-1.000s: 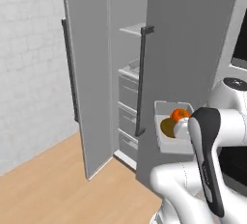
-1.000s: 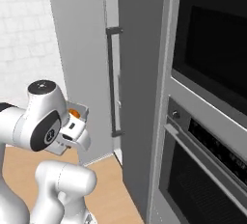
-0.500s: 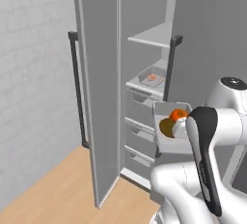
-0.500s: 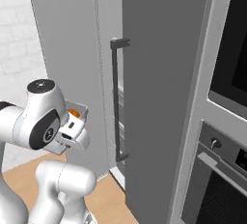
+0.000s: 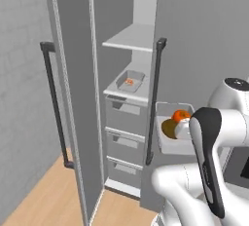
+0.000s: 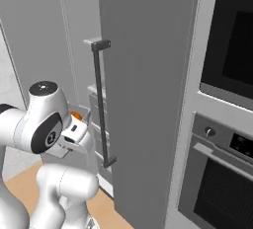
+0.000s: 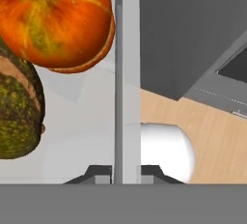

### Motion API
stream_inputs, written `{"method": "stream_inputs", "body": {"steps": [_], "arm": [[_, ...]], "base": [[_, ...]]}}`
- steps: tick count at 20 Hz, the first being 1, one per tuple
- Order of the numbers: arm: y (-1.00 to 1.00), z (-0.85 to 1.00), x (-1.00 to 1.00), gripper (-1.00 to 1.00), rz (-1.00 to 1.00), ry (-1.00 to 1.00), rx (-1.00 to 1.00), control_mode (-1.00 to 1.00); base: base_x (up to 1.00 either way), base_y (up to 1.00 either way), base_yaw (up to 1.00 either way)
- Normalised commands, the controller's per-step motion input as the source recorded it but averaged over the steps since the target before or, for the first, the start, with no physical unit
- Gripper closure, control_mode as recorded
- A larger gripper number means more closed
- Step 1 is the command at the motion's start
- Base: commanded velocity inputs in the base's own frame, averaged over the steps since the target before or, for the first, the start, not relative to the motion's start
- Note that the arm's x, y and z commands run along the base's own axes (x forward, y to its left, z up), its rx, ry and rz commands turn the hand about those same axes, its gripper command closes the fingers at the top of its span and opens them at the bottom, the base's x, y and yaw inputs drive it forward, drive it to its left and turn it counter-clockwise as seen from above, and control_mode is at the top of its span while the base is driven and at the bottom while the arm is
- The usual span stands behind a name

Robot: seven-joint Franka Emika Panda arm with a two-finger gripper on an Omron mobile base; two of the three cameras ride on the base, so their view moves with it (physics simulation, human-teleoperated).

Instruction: Take the meat container that has the shrimp and place it on the second highest rack of the freezer. Then take the vegetable container that has the avocado and squash and place it on the highest rack of the freezer.

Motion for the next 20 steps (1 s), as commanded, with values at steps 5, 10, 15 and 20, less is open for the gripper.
{"method": "stream_inputs", "body": {"steps": [5,10,15,20], "arm": [[0.0,0.0,0.0,1.0,0.0,0.0,0.0,1.0],[0.0,0.0,0.0,1.0,0.0,0.0,0.0,1.0],[0.0,0.0,0.0,1.0,0.0,0.0,0.0,1.0],[0.0,0.0,0.0,1.0,0.0,0.0,0.0,1.0]], "base": [[0.34,0.57,-0.14],[0.59,0.29,-0.2],[0.7,0.09,-0.29],[0.48,0.0,-0.29]]}}
